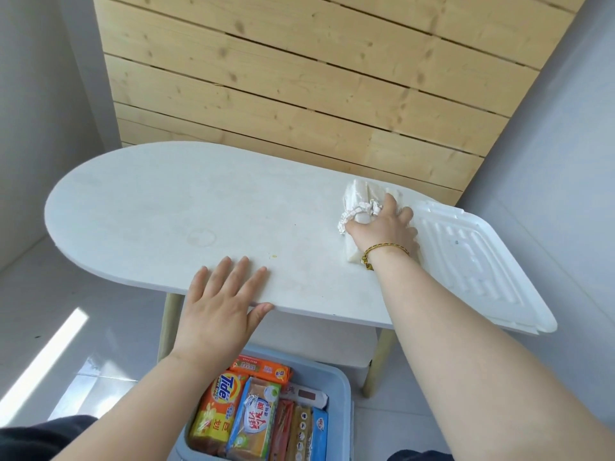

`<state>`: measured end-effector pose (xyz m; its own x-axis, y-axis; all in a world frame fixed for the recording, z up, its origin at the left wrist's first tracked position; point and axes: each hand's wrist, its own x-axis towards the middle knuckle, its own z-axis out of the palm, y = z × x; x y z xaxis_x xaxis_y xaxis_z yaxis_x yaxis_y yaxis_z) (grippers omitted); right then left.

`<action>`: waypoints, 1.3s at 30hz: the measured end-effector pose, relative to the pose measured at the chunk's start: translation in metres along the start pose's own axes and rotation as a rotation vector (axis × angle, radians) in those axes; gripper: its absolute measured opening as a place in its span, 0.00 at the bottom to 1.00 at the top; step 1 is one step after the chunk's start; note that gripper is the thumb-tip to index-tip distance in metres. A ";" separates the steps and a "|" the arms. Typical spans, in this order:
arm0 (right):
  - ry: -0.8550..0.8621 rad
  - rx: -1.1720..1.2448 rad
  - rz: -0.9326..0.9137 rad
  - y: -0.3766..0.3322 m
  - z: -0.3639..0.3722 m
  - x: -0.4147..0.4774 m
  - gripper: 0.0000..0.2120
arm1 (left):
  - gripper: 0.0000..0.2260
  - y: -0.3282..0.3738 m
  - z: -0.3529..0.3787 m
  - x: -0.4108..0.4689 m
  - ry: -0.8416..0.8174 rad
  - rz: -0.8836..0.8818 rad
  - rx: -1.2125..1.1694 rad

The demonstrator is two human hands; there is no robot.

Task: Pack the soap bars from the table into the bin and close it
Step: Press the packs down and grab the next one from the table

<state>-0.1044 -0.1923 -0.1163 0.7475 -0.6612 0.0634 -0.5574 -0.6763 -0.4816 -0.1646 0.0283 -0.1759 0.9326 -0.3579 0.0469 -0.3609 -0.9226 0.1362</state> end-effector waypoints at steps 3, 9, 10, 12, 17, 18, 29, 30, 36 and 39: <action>-0.014 0.131 -0.022 0.008 -0.011 -0.014 0.36 | 0.37 -0.001 0.004 -0.003 0.045 0.017 -0.041; -0.033 0.498 -0.148 0.036 -0.045 -0.063 0.39 | 0.39 0.001 0.009 -0.021 0.094 0.058 -0.007; -0.027 0.555 -0.162 0.043 -0.048 -0.074 0.38 | 0.36 0.003 0.007 -0.026 0.074 0.052 0.010; -0.031 0.639 -0.162 0.058 -0.051 -0.099 0.35 | 0.33 0.006 0.009 -0.040 0.070 0.084 0.043; -0.102 0.724 -0.147 0.091 -0.044 -0.158 0.34 | 0.32 0.001 0.029 -0.061 0.040 0.155 0.003; -0.118 0.716 -0.162 0.098 -0.043 -0.168 0.35 | 0.35 0.001 0.034 -0.063 0.013 0.155 -0.039; -0.337 0.259 -0.120 0.146 0.031 -0.226 0.36 | 0.23 -0.037 0.123 -0.065 -0.255 -0.160 -0.210; -0.341 0.216 -0.094 0.146 0.043 -0.223 0.37 | 0.23 -0.037 0.128 -0.064 -0.264 -0.182 -0.231; -0.353 0.060 0.064 0.146 0.103 -0.203 0.37 | 0.22 -0.038 0.155 -0.064 -0.343 -0.312 -0.329; -0.365 0.001 0.127 0.150 0.129 -0.197 0.37 | 0.23 -0.039 0.166 -0.064 -0.405 -0.409 -0.409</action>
<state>-0.2890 -0.1217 -0.3134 0.7519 -0.5805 -0.3126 -0.6539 -0.5959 -0.4661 -0.2115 0.0634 -0.3489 0.8889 -0.0925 -0.4487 0.1234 -0.8949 0.4289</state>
